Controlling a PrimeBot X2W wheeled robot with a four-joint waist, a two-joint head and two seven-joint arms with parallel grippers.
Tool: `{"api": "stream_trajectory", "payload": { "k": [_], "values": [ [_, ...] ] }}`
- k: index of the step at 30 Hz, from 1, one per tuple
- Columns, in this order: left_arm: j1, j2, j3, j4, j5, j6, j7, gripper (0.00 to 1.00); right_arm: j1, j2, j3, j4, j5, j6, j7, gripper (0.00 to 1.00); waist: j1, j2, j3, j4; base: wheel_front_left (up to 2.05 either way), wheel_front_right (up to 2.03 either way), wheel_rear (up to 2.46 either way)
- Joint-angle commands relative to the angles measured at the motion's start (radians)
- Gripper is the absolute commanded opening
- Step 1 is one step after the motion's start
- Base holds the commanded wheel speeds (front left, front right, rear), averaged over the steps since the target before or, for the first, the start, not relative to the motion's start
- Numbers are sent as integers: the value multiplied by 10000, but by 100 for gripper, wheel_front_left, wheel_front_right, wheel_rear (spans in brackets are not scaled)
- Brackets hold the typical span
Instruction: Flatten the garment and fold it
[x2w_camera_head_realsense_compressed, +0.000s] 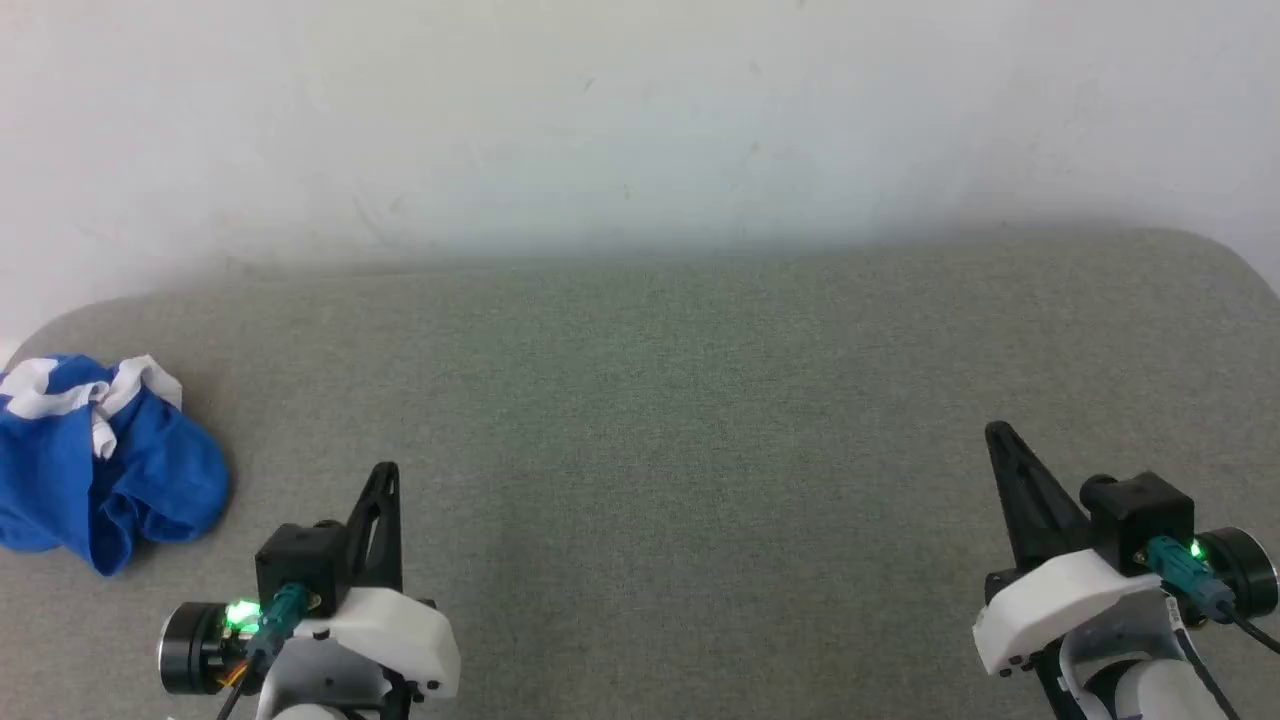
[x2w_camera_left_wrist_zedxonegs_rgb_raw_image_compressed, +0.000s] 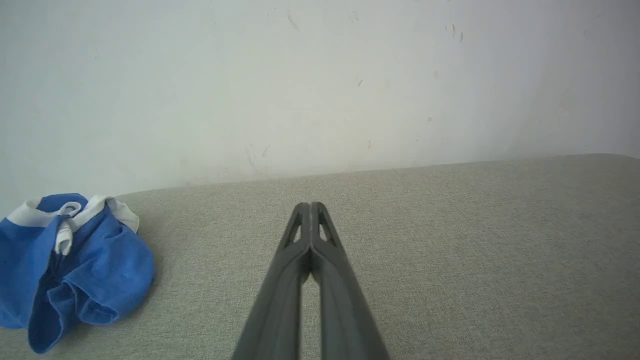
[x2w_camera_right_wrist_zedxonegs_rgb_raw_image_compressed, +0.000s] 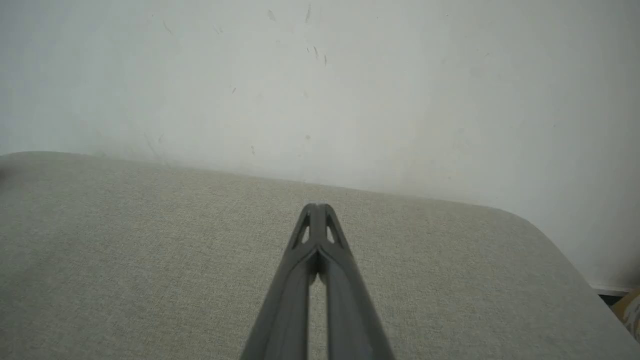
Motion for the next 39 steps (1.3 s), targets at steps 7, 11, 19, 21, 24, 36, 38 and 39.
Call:
{"api": "stream_trajectory", "payload": {
  "k": [7, 11, 19, 21, 24, 36, 38, 39],
  "values": [
    [-128, -51, 37, 18, 66, -78, 1, 0, 143, 42, -3, -70, -78, -21, 5, 0, 0, -1, 0, 0, 0, 0, 0],
    [-128, -51, 37, 18, 66, -78, 1, 0, 143, 42, -3, -70, -78, -21, 5, 0, 0, -1, 0, 0, 0, 0, 0],
    [0, 0, -2, 0, 0, 3, -3, 100, 1, 0, -2, 0, 1, 0, -3, 100, 0, -1, 0, 0, 0, 0, 0],
    [3, 6, -9, -1, -3, 13, -6, 100, -3, -8, -5, 16, 8, 0, -6, 100, 0, -1, 1, -1, 0, 0, 0],
    [-6, 4, -38, -3, -5, 76, -61, 100, 5, -8, -64, 13, 59, 0, -61, 100, 0, -1, 8, -2, 0, 0, 0],
    [-70, 9, -223, -39, 16, 390, -313, 100, 63, -3, -298, -83, 354, -2, -312, 100, 0, -1, 52, 61, 0, 0, 0],
    [-86, 12, -254, -50, 19, 450, -354, 100, 78, -3, -328, -104, 406, -3, -354, 100, 0, -1, 65, 105, 0, 0, 0],
    [-94, 15, -266, -55, 18, 480, -375, 100, 85, -2, -350, -114, 422, -3, -375, 100, 0, -1, 72, 132, 0, 0, 0]
  ]
}}
